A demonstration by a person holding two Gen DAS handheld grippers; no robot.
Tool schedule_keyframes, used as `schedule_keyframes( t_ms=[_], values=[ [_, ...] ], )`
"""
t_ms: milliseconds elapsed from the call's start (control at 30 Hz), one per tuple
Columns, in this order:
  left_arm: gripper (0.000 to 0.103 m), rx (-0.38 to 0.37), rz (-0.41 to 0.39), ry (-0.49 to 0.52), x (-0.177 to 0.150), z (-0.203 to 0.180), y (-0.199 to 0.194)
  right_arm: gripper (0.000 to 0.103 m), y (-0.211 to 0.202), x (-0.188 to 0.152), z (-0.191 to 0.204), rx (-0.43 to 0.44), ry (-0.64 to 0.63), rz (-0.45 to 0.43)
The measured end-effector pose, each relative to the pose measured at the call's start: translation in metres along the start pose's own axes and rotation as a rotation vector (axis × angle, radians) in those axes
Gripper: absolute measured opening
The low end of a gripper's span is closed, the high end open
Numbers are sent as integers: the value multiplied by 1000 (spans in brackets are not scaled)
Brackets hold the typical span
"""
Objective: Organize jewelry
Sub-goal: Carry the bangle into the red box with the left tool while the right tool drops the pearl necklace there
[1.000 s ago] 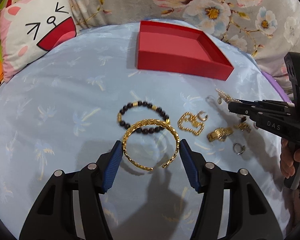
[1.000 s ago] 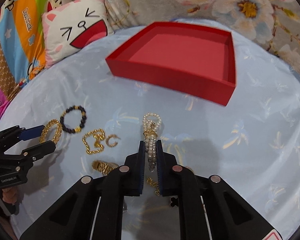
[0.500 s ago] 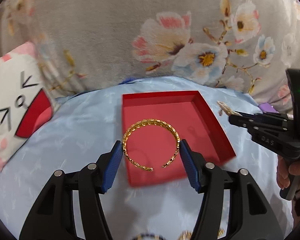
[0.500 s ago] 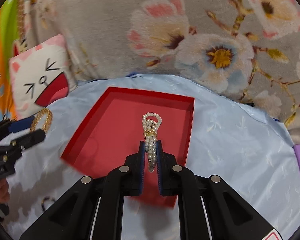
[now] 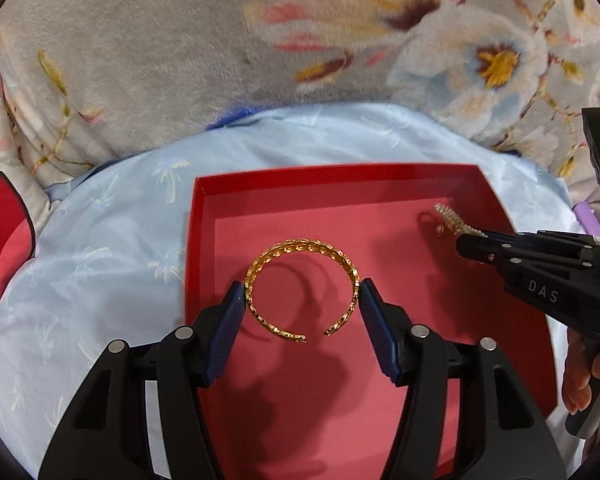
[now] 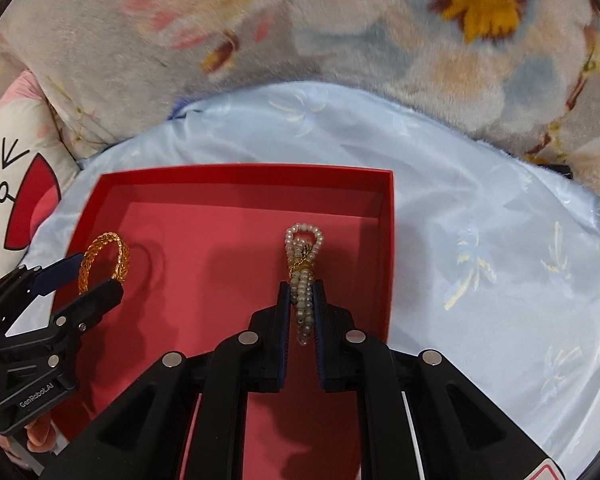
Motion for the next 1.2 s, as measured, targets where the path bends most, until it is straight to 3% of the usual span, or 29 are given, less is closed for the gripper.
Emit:
schedule_keyframes(
  t_ms=[100,200,233,300,367,467,633,833,1200],
  values=[
    [57,7,45,6,0,1,11,9,3,2,6,-29,-27,7],
    [59,32,37,-1,4,2,10,11,6,1,11,-54,-55,11],
    [69,40,51,-4,5,3,13,13,6,1,12,-61,-59,12],
    [69,34,58,-9,6,3,13,26,1,1,14,-75,-67,-7],
    [70,48,33,-13,8,4,6,39,-11,-1,15,-93,-75,-36],
    [84,40,-51,-33,12,7,-23,44,-47,-8,15,-97,-104,-103],
    [90,65,-173,-42,1,15,-95,52,-128,-45,10,-58,-125,-223],
    [93,127,-141,-29,-69,27,-148,57,-190,-129,11,-13,-134,-254],
    [93,151,35,-109,-211,36,-150,58,-200,-268,23,21,-74,-192]
  ],
)
Point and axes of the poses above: each gripper's, at about its wrist camera, not at the fingertips, and y roughly the way its jaws point, z to its left, x to its top, the point moved 3 cm from there along y, roughly the way its jaws point, and after that the axes turned 3 degrees about z, right-handed, at the moved point
